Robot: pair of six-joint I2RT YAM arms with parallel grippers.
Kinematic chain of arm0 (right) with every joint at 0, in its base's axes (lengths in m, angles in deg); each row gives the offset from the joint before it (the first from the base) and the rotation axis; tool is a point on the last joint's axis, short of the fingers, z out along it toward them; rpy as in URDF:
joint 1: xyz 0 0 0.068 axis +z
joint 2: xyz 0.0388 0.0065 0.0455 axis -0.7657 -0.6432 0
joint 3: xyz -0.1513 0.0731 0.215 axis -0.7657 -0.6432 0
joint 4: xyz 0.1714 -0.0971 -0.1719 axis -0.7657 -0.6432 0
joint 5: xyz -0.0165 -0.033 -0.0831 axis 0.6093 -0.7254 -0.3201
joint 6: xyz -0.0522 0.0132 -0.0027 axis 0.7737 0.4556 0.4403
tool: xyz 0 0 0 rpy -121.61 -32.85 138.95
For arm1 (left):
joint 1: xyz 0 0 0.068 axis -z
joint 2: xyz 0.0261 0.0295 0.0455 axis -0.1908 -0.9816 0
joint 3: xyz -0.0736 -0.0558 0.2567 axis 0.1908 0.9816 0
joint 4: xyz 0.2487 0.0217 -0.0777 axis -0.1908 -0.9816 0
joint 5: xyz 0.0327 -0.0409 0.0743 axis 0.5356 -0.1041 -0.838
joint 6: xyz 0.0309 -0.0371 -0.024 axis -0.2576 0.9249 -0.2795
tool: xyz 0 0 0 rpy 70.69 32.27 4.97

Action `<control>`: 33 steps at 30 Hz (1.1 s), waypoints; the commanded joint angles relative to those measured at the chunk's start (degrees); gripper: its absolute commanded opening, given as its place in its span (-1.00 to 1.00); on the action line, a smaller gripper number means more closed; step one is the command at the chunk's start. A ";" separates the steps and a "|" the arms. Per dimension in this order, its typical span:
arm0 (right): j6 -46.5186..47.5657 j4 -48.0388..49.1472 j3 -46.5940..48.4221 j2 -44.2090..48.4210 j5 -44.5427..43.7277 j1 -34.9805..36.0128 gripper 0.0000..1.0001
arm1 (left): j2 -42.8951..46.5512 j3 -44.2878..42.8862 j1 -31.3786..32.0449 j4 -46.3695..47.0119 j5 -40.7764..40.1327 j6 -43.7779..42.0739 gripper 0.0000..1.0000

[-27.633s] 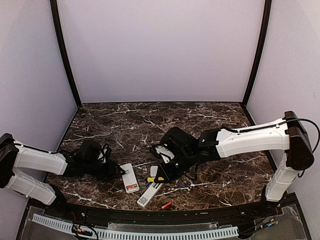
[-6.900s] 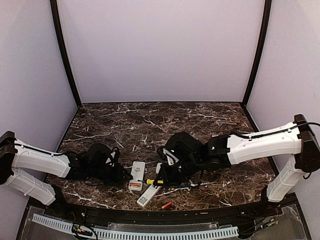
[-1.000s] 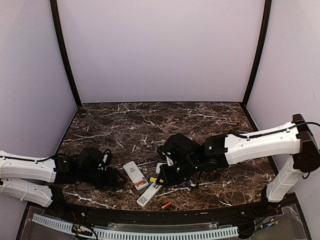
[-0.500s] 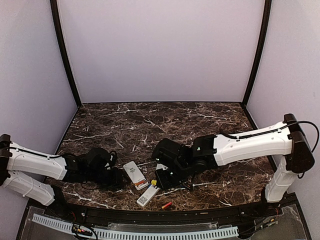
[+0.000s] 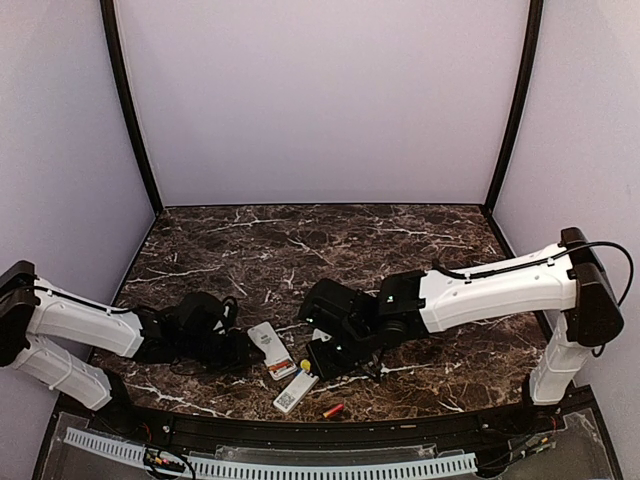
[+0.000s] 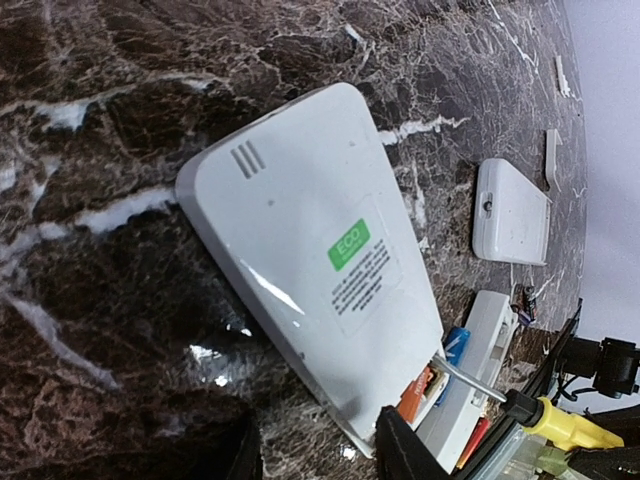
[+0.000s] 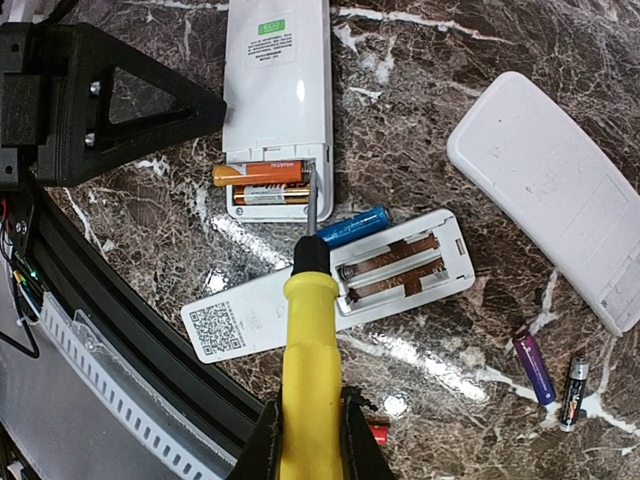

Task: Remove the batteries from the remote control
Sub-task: Remove the battery from the remote control without the battery cover.

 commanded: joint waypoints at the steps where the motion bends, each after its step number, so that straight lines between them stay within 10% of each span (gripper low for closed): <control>1: 0.18 2.12 -1.15 0.26 1.91 0.04 -1.00 | -2.86 -0.44 -0.32 3.45 0.75 -0.49 -0.26; 11: -1.95 11.56 -6.65 4.18 7.73 -2.13 -1.00 | -7.99 -0.98 -0.32 7.46 3.84 0.23 -0.58; 33: -0.69 4.36 -3.19 5.12 2.24 -1.15 -1.00 | -5.31 -0.21 -0.32 3.45 2.75 0.31 -0.65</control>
